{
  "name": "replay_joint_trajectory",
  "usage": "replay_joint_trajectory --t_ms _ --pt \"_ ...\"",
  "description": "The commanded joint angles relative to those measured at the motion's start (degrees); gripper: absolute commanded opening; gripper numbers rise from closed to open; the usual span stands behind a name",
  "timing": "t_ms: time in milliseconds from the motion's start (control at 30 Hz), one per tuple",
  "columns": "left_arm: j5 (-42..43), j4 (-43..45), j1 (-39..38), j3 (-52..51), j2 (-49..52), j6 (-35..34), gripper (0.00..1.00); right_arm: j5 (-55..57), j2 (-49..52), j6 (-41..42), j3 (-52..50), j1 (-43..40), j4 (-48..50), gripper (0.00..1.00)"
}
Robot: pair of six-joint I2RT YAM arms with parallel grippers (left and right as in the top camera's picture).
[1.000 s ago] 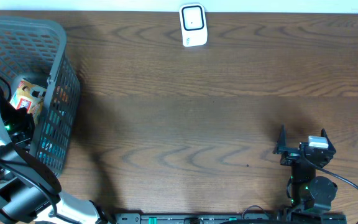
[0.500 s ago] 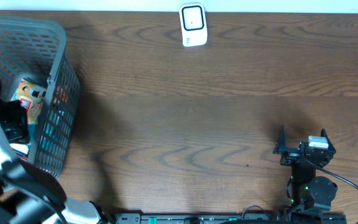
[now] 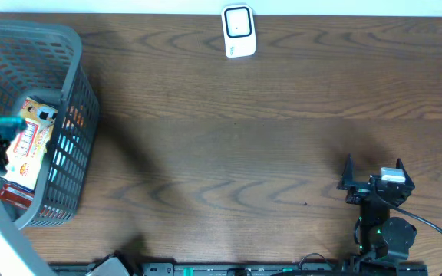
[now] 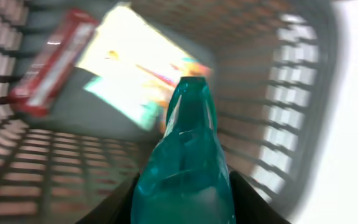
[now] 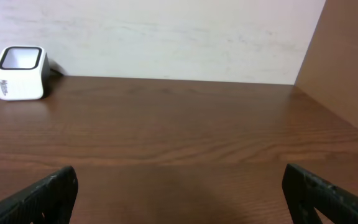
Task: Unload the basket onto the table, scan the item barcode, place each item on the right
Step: 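Grasp the teal spray bottle and lift it out of the basket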
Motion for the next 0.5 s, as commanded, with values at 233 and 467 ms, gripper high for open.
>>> replay_joint_trajectory --t_ms 233,467 --pt "21.0 6.9 -4.9 1.9 -9.5 2.4 0.28 -0.3 -0.3 0.7 -0.1 -0.2 -0.2 0.99" --pt "22.1 6.6 -22.9 1.7 -6.5 11.6 0.28 -0.3 -0.3 0.7 -0.1 -0.2 -0.2 0.99"
